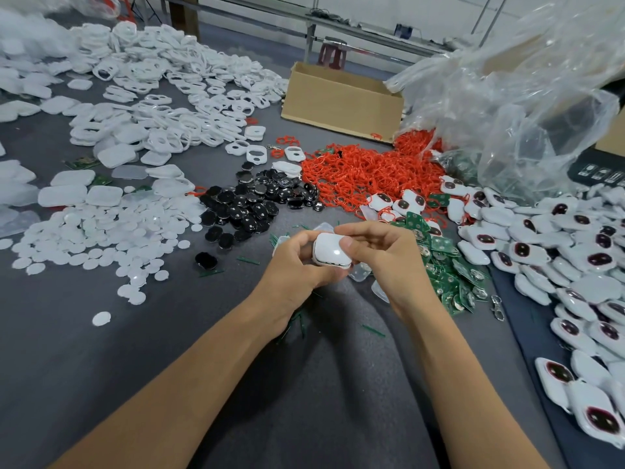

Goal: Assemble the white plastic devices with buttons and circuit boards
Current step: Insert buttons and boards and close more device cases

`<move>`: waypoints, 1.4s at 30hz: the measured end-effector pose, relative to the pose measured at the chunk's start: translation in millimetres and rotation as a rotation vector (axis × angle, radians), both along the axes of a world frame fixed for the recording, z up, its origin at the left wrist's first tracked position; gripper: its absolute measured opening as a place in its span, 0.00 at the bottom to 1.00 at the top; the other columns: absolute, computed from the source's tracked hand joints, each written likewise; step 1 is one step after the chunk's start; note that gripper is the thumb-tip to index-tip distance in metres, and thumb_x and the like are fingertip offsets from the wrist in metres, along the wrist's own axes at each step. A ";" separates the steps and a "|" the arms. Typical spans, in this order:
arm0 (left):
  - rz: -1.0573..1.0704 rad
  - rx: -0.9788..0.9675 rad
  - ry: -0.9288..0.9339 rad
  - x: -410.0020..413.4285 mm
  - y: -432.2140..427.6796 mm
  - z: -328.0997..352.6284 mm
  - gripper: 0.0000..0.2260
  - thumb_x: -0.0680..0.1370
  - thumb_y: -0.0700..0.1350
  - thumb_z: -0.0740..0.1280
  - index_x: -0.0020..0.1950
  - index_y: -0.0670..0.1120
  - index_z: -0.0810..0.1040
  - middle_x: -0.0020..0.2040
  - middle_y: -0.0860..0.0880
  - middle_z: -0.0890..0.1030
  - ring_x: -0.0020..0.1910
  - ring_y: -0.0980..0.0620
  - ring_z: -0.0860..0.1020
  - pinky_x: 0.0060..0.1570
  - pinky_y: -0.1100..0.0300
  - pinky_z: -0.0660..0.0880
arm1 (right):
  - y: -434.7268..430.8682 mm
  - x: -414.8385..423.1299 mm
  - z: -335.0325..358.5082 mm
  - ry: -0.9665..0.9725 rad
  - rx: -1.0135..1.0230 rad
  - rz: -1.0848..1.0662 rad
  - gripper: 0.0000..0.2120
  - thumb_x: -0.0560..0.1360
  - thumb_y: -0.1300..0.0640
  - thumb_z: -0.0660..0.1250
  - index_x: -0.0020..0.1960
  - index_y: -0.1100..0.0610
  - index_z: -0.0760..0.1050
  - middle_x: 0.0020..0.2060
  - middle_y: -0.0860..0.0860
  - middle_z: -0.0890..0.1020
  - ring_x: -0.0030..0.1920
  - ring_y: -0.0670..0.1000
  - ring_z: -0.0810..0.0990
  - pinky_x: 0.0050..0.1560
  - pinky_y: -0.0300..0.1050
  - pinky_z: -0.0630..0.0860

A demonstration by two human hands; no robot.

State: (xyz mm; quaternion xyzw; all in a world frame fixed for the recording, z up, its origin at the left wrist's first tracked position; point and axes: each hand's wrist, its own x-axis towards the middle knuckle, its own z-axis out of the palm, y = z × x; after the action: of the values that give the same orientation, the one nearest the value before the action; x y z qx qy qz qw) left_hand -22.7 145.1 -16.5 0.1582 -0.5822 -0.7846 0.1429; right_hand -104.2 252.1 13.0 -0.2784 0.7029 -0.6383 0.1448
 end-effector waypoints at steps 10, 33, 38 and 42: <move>-0.006 0.144 0.033 -1.2 -2.3 -2.2 0.21 0.71 0.24 0.66 0.62 0.37 0.75 0.46 0.45 0.82 0.45 0.52 0.80 0.56 0.55 0.78 | -4.4 0.2 -8.3 0.465 0.269 -0.107 0.10 0.71 0.63 0.72 0.45 0.49 0.83 0.42 0.44 0.82 0.40 0.41 0.75 0.40 0.32 0.67; 0.188 -0.007 0.026 -4.9 7.5 -3.9 0.06 0.81 0.38 0.62 0.47 0.40 0.78 0.43 0.44 0.83 0.38 0.52 0.84 0.39 0.59 0.82 | -4.6 -1.3 -9.3 -0.058 0.203 -0.075 0.06 0.73 0.67 0.69 0.38 0.60 0.77 0.27 0.52 0.76 0.24 0.43 0.71 0.27 0.33 0.68; 0.138 0.130 0.066 -5.0 7.6 -3.6 0.08 0.80 0.36 0.64 0.59 0.38 0.74 0.50 0.41 0.84 0.45 0.51 0.84 0.44 0.63 0.81 | -5.7 -2.0 -8.5 -0.053 0.166 -0.128 0.02 0.75 0.65 0.68 0.44 0.60 0.78 0.31 0.51 0.78 0.27 0.42 0.73 0.30 0.34 0.71; 0.059 0.017 0.061 -4.5 7.7 -4.0 0.08 0.81 0.36 0.62 0.58 0.36 0.76 0.45 0.40 0.84 0.43 0.48 0.85 0.43 0.63 0.81 | -1.3 -5.7 -9.2 -0.028 0.148 -0.135 0.02 0.77 0.64 0.65 0.46 0.61 0.76 0.33 0.58 0.75 0.28 0.47 0.71 0.30 0.38 0.70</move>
State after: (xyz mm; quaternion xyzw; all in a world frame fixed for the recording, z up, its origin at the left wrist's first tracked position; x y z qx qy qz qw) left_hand -27.3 152.8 -20.5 0.1525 -0.5657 -0.7895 0.1825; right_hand -109.9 250.7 3.7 -0.2100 0.7631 -0.5969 0.1315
